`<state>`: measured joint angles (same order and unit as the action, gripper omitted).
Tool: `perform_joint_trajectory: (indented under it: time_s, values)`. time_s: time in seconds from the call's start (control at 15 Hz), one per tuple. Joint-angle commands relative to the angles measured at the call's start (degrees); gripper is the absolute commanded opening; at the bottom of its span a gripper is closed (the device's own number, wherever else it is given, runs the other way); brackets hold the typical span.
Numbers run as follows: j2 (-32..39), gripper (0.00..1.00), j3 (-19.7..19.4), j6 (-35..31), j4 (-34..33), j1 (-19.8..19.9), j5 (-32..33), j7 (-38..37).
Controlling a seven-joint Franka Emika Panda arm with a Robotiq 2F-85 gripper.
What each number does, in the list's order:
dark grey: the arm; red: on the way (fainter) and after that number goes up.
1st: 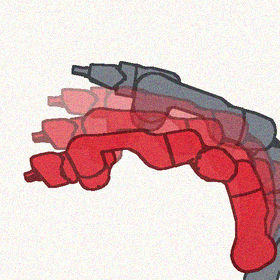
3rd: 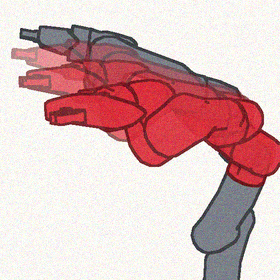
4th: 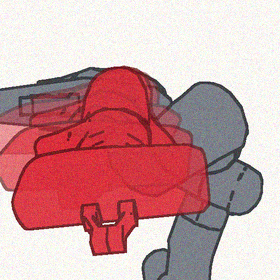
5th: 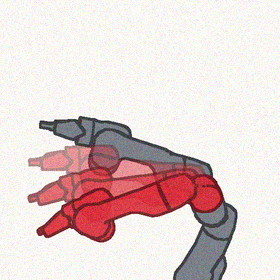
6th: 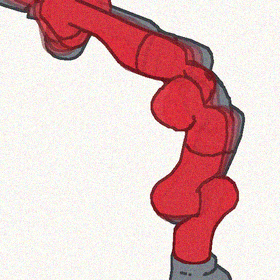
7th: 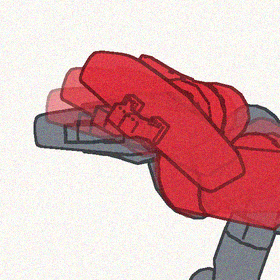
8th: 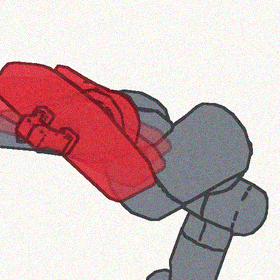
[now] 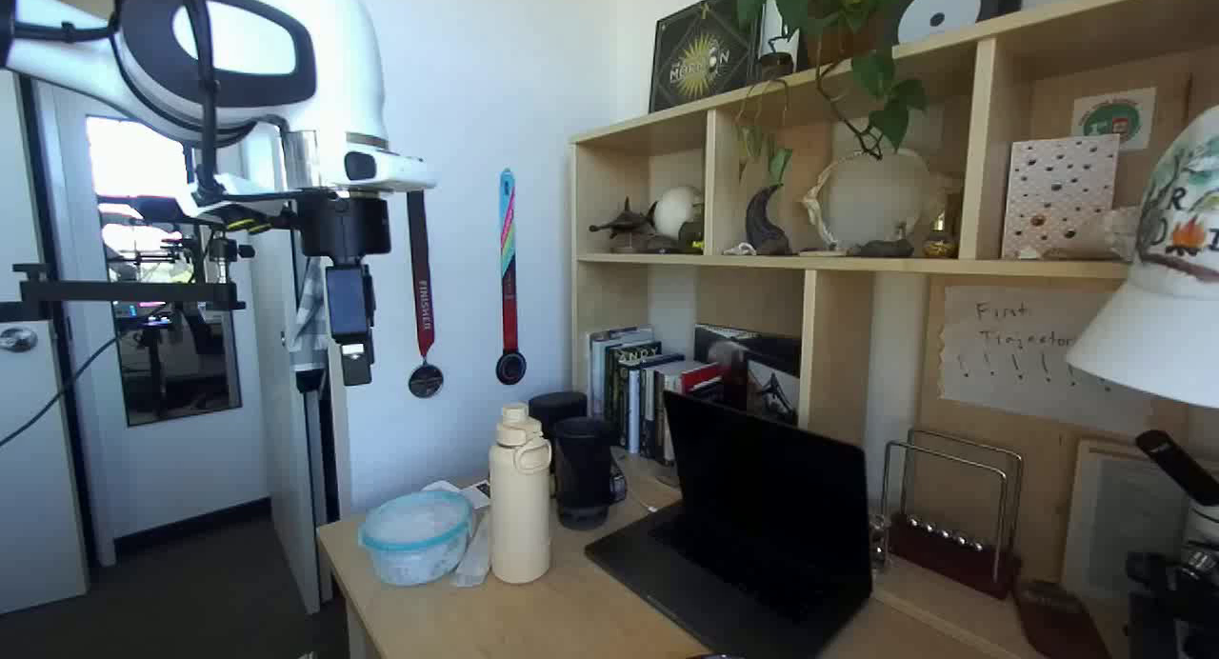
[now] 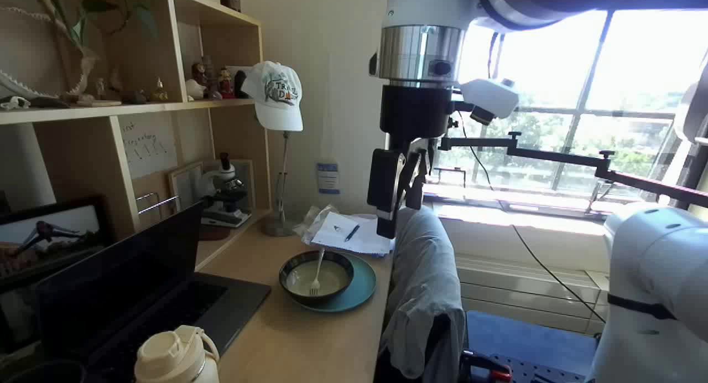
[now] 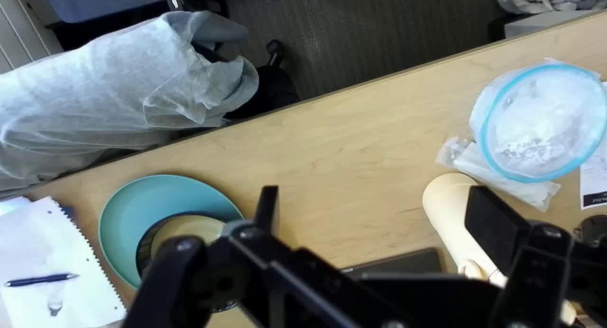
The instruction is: Put the fork on the desk
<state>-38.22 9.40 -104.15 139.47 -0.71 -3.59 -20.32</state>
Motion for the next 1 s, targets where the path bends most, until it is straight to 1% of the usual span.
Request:
perform_joint_trajectory:
  time_s: [0.0, 0.27, 0.53, 0.93]
  values:
    - [0.04, 1.00, -0.01, 0.16, -0.15, 0.01, 0.02, 0.01]
    - [0.04, 1.00, -0.01, 0.16, -0.15, 0.01, 0.02, 0.01]
    - [2.91, 1.00, -1.53, -1.58, -0.97, 2.76, 1.70, -0.99]
    - [13.52, 1.00, -6.71, -7.32, -6.73, 8.33, 4.83, -1.03]
